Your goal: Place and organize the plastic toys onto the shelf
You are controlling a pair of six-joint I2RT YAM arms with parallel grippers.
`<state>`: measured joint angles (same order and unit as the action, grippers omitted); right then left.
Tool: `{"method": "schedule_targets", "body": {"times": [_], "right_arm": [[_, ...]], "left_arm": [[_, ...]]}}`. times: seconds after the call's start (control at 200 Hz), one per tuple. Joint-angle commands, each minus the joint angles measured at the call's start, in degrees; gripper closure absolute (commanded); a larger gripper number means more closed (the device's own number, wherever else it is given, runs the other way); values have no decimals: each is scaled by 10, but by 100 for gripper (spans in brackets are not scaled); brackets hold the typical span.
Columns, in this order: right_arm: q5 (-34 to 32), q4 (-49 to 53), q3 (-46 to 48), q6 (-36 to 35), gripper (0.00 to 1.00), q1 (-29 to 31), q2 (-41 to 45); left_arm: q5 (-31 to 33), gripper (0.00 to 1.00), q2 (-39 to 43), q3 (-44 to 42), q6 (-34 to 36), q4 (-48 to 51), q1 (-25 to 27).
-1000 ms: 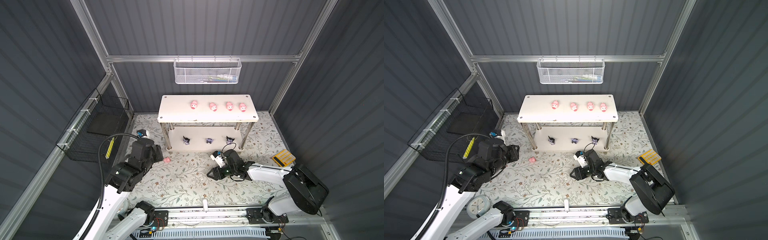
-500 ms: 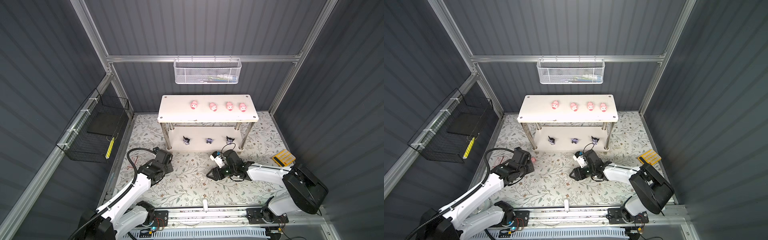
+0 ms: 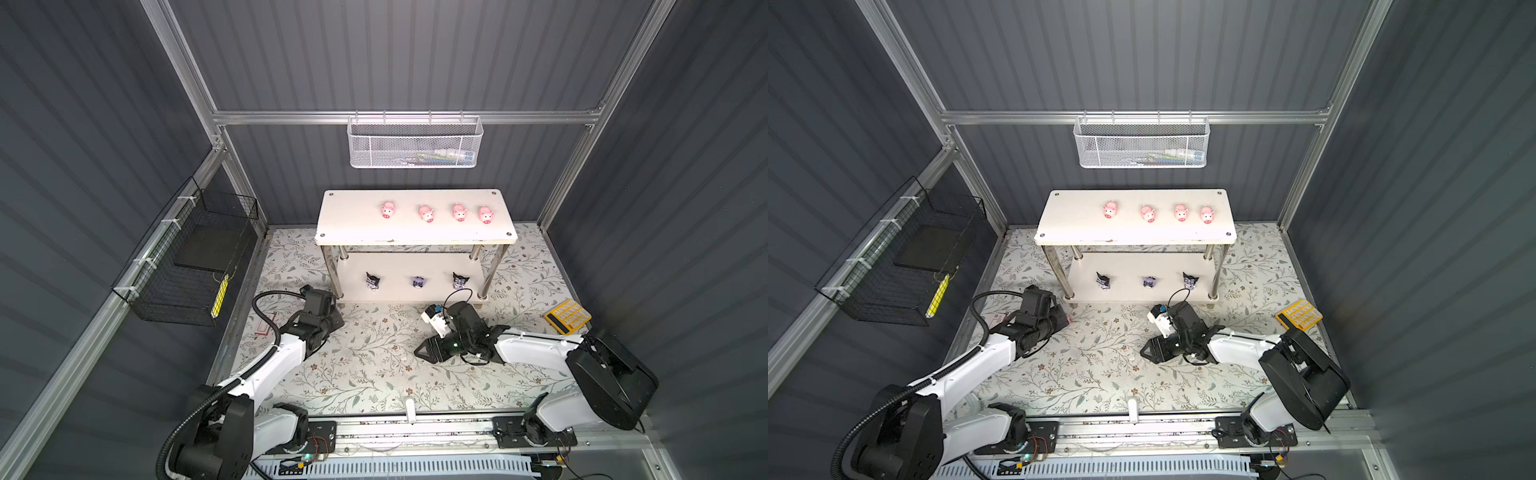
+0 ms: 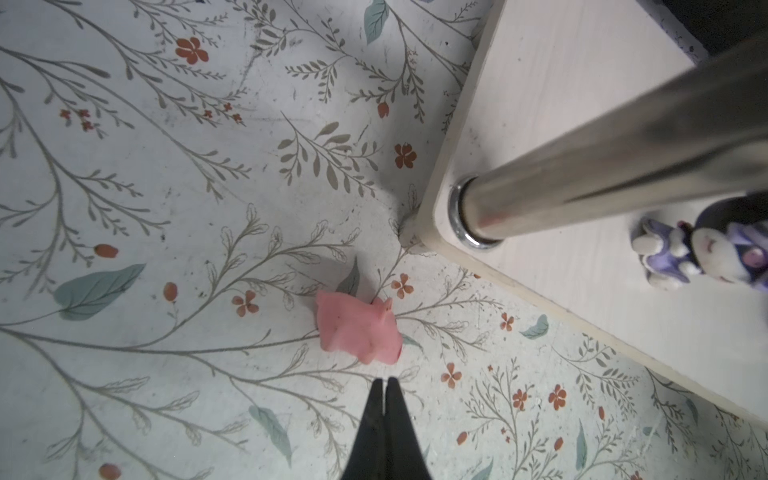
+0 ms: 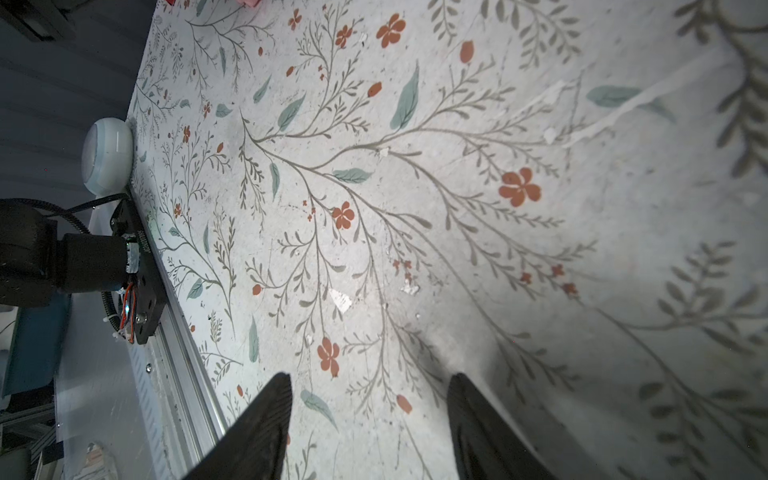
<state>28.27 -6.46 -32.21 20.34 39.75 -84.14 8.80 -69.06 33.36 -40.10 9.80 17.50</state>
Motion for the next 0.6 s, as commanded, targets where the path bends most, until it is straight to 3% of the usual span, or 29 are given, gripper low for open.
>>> {"method": "schedule_targets", "body": {"times": [0.0,0.595], "right_arm": [[-2,-9,4,-4,38,2,4],[0,-7,-3,-11,38,2,-7]], "left_arm": [[-18,100,-17,-6,16,-36,-14],[-27,100,-92,-14,27,-75,-33]]}}
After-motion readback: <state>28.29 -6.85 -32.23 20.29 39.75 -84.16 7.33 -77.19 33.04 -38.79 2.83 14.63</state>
